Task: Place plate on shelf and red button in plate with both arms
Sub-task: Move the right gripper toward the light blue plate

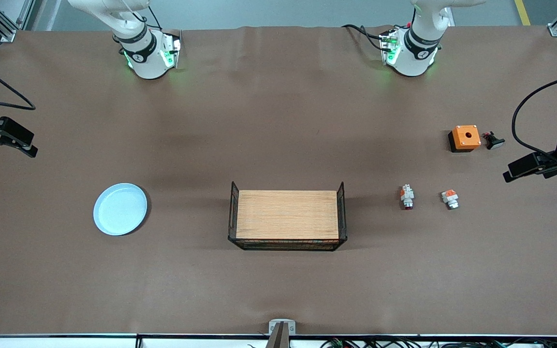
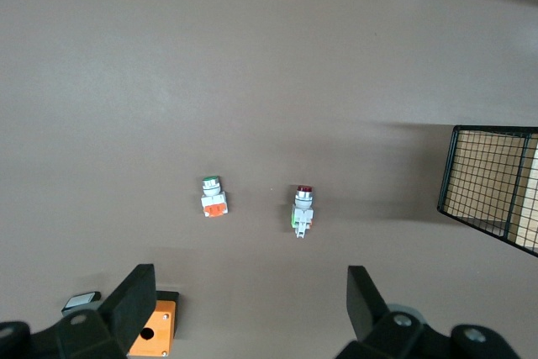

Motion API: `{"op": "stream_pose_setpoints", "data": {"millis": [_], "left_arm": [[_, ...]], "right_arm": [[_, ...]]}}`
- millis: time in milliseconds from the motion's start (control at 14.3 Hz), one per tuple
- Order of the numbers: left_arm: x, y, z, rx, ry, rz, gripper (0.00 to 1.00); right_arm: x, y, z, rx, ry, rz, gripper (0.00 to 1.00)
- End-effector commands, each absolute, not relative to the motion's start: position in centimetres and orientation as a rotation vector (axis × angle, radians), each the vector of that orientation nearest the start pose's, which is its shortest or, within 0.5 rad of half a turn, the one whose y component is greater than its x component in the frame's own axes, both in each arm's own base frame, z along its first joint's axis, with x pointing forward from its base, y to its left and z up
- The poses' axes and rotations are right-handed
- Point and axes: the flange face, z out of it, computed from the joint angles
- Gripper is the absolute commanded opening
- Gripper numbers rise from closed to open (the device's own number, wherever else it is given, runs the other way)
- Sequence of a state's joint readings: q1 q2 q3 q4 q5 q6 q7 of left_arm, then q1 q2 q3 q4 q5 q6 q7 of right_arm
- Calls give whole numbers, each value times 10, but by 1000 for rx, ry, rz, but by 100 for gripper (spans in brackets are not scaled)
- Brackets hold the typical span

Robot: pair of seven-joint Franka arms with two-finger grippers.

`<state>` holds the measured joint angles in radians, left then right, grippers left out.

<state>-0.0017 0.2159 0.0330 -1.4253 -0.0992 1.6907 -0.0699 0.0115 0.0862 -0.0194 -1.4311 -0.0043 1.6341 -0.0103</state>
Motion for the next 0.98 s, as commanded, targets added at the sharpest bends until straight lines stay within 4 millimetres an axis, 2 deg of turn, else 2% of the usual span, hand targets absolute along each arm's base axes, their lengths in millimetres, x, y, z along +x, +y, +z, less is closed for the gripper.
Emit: {"op": "stream_pose_setpoints", "data": {"millis": [0,140,209,279,349,419,767,907], "left_arm": [[634,9,584,-3241,-185,-122,100],[636,9,581,-3238,-175,-117,100],[637,9,573,-3240,-199,-94,100],[647,14,546,-3240,-215,-26,100],[652,19,532,-3240,-215,5,100],[652,20,528,-3235,-229,19,100],[654,20,524,-3234,-235,29,100],[653,21,529,-3234,-237,14,100]], "right_arm": [[590,-4,650,-3137,-17,-185,100],[589,-4,650,-3137,-17,-181,100],[588,-4,649,-3138,-17,-164,100],[587,-5,647,-3139,-15,-142,100],[586,-8,641,-3140,-8,-123,100],[585,-15,631,-3142,12,-97,100],[573,-65,582,-3136,137,16,100],[564,-85,550,-3135,128,21,100]]}}
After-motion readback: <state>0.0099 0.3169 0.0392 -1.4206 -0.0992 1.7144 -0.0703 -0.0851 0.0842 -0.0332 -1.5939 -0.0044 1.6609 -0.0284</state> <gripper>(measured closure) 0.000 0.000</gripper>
